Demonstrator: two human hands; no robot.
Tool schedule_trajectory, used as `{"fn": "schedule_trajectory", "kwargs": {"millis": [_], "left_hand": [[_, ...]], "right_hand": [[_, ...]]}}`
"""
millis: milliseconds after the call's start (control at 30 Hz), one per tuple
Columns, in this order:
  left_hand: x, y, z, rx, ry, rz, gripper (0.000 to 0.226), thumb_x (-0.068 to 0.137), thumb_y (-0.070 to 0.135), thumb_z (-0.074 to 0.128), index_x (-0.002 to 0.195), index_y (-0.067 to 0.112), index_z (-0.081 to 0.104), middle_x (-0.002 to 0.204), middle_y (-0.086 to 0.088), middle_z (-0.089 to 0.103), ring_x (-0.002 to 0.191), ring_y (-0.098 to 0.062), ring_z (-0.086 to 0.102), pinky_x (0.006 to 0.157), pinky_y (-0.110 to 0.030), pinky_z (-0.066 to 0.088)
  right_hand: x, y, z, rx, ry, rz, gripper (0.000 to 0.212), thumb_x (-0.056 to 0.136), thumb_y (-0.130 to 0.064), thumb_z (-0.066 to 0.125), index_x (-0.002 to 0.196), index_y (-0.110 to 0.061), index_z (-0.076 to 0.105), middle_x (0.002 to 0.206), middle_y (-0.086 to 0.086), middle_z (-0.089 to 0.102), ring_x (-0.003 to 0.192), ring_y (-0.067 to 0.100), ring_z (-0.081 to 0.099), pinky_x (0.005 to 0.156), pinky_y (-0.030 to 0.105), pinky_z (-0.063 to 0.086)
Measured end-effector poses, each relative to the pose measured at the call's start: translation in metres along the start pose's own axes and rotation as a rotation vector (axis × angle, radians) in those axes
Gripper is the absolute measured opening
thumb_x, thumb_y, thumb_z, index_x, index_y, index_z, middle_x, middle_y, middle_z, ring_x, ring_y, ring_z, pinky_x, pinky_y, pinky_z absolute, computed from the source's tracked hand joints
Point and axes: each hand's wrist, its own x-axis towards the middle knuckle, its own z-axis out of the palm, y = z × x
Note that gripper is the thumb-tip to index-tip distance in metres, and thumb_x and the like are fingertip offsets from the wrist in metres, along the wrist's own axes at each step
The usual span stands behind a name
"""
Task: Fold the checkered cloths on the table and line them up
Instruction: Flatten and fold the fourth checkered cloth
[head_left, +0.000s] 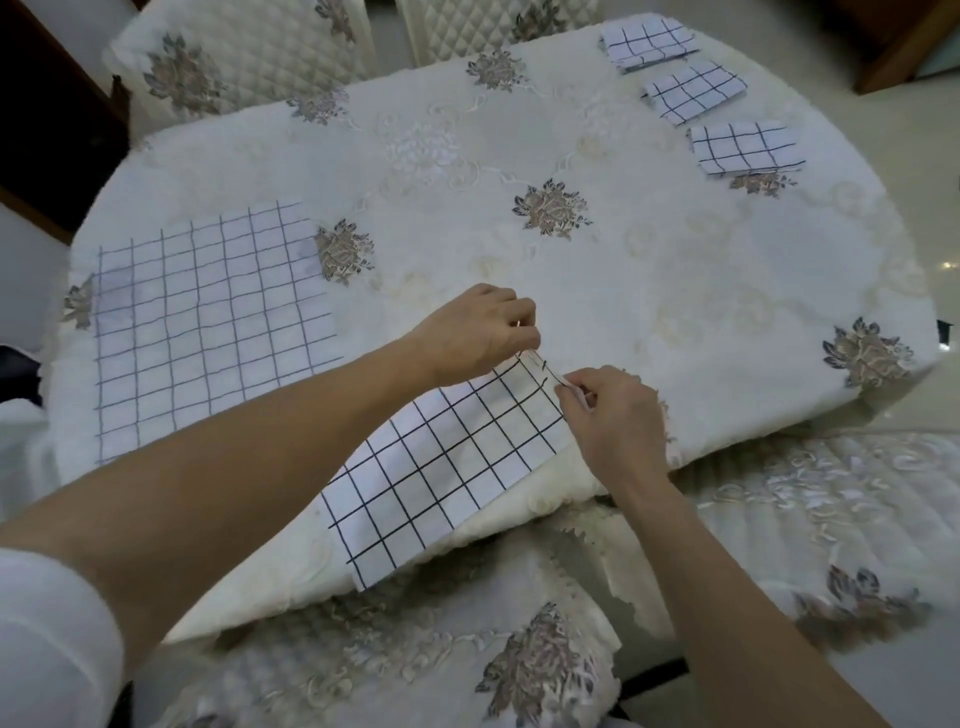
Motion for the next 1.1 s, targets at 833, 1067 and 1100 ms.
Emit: {"fn": "schedule_trajectory", "kwargs": {"millis": [833,1067,1100], "left_hand": [[-0.3,0.019,0.013,-0.073,-0.027,-0.14,0.015,0.081,0.005,0.076,0.093,0.014,0.072,0.093,-0.004,0.067,0.085,-0.026,0.062,0.081,-0.04,0.05],[-0.307,0.025,0.022,-0.1,-0.042,-0.165,0.013,0.08,0.007,0.075,0.091,0.013,0.071,0.095,-0.005,0.067,0.084,-0.026,0.062,0.076,-0.04,0.052],[-0.306,0.026,0.023,-0.109,-0.05,-0.168,0.015,0.078,0.006,0.077,0.09,0.013,0.071,0.094,-0.005,0.067,0.084,-0.026,0.062,0.073,-0.039,0.052]], "right_hand": [[-0.16,-0.13,0.173,-0.441,-0.206,-0.303,0.007,0.071,-0.016,0.067,0.075,-0.018,0.063,0.073,-0.002,0.06,0.064,0.026,0.058,0.049,0.039,0.05],[-0.166,-0.126,0.171,-0.46,-0.269,-0.331,0.015,0.077,-0.034,0.066,0.08,-0.021,0.059,0.076,-0.004,0.059,0.066,0.024,0.06,0.047,0.034,0.045],[-0.165,-0.125,0.169,-0.452,-0.278,-0.351,0.02,0.08,-0.043,0.062,0.081,-0.022,0.059,0.076,-0.005,0.059,0.067,0.021,0.06,0.048,0.032,0.045]]}}
